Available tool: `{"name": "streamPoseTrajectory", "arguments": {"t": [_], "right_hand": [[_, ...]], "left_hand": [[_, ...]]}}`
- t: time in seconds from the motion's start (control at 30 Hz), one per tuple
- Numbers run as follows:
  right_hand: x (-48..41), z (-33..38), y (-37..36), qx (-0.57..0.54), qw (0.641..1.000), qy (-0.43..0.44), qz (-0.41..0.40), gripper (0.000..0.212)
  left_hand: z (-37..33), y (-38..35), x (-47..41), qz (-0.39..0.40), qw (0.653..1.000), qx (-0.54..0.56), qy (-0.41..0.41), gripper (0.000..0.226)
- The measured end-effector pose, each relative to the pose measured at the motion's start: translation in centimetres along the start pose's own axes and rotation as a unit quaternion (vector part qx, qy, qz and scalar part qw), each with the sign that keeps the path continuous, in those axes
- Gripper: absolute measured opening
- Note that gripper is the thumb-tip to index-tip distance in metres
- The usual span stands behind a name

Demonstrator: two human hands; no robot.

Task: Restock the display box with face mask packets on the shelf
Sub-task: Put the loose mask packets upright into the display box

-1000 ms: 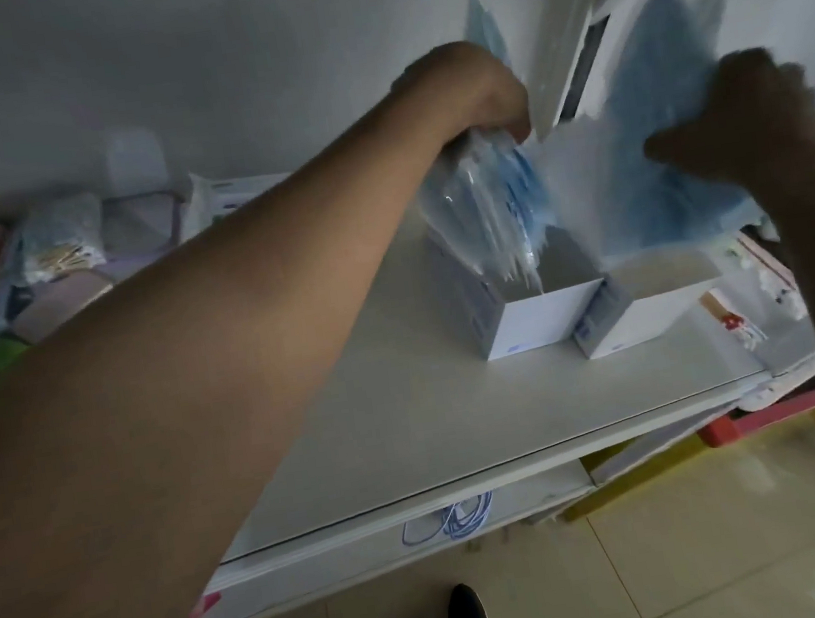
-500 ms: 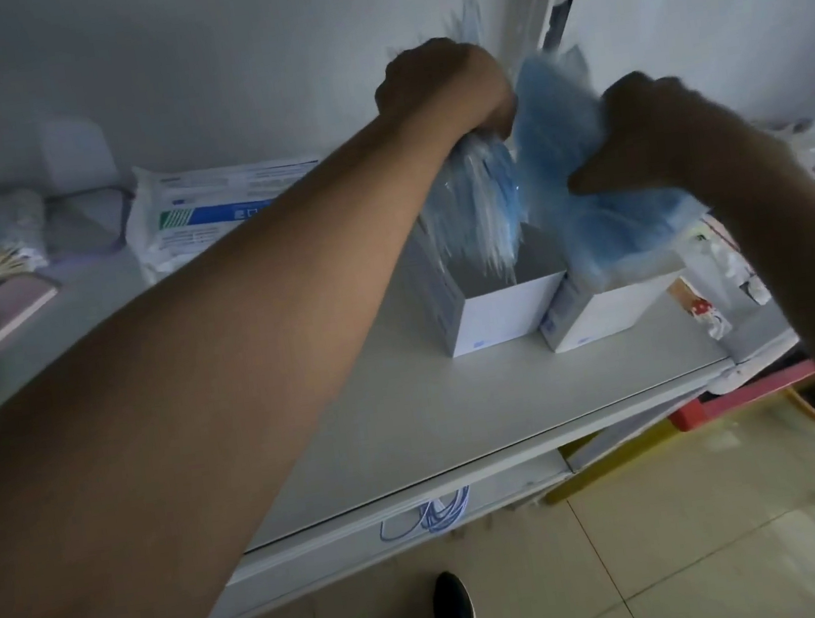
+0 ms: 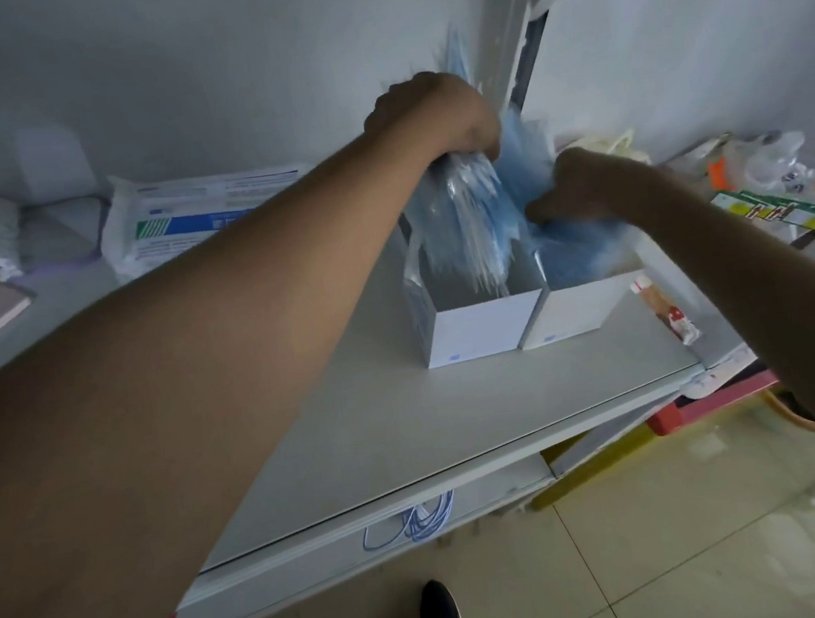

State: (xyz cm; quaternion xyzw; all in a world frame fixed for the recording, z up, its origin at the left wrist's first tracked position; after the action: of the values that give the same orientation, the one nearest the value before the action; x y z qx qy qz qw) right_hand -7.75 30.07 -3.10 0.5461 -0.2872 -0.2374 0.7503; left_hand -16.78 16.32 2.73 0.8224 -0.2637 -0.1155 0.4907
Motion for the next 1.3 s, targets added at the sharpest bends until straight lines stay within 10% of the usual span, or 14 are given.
{"name": "streamPoseTrajectory", "arguments": {"t": [0.17, 0.33, 0.5, 0.67, 0.9, 1.3], "right_hand": [[0.0, -2.1, -2.1, -0.05, 0.99, -0.054, 0.119, 0.053], [-0.4, -3.1, -0.4, -0.018, 0.999, 0.002, -0.035, 0.058], [1.0, -1.9, -2.7, 0.023, 0.995, -0.006, 0.092, 0.067], [5.8, 2.2, 0.8, -0.055, 0.959, 0.135, -0.241, 0.035], [8.3, 5.7, -6.3, -0.155, 0.98, 0.12, 0.017, 0.046], [8.8, 8.3, -8.8, -0.2, 0.963, 0.179, 0.019, 0.056]], "left_hand": [[0.8, -1.0, 0.2, -0.004, 1.0, -0.01, 0.022, 0.07], [1.6, -0.2, 0.4, -0.007, 0.999, -0.044, 0.012, 0.073], [2.0, 0.9, 1.0, 0.015, 0.999, -0.046, 0.005, 0.052], [4.6, 1.7, 1.3, 0.003, 1.0, -0.023, 0.02, 0.053], [7.4, 3.1, 2.5, -0.022, 0.998, -0.02, 0.047, 0.051], [5.6, 1.9, 3.8, -0.049, 0.996, -0.064, -0.028, 0.062]]}}
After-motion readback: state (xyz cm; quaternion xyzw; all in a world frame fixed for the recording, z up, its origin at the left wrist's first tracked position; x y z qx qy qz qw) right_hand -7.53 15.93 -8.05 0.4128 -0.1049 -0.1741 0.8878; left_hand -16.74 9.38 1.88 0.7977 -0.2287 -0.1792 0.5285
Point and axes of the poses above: each hand's wrist, its own x-axis away from the middle knuckle, its own y-axis out of the back of the hand, z = x × y, the point moved 6 cm from there along -x, towards the middle knuckle, and after that the axes turned 2 degrees about -z, right-handed, at the moved point
